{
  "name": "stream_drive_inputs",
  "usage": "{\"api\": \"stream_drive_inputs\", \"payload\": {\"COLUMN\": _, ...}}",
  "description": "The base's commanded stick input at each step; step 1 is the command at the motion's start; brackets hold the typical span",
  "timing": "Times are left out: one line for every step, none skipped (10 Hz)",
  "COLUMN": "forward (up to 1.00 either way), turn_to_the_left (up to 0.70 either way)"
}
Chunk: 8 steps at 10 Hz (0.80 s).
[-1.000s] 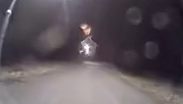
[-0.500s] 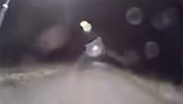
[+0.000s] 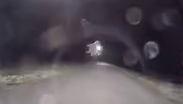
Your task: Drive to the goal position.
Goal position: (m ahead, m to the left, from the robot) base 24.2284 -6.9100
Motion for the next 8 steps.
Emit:
{"api": "stream_drive_inputs", "payload": {"forward": 1.00, "turn_to_the_left": 0.00}}
{"api": "stream_drive_inputs", "payload": {"forward": 1.00, "turn_to_the_left": 0.00}}
{"api": "stream_drive_inputs", "payload": {"forward": 1.00, "turn_to_the_left": 0.00}}
{"api": "stream_drive_inputs", "payload": {"forward": 1.00, "turn_to_the_left": 0.00}}
{"api": "stream_drive_inputs", "payload": {"forward": 1.00, "turn_to_the_left": 0.00}}
{"api": "stream_drive_inputs", "payload": {"forward": 1.00, "turn_to_the_left": 0.00}}
{"api": "stream_drive_inputs", "payload": {"forward": 1.00, "turn_to_the_left": 0.00}}
{"api": "stream_drive_inputs", "payload": {"forward": 1.00, "turn_to_the_left": 0.00}}
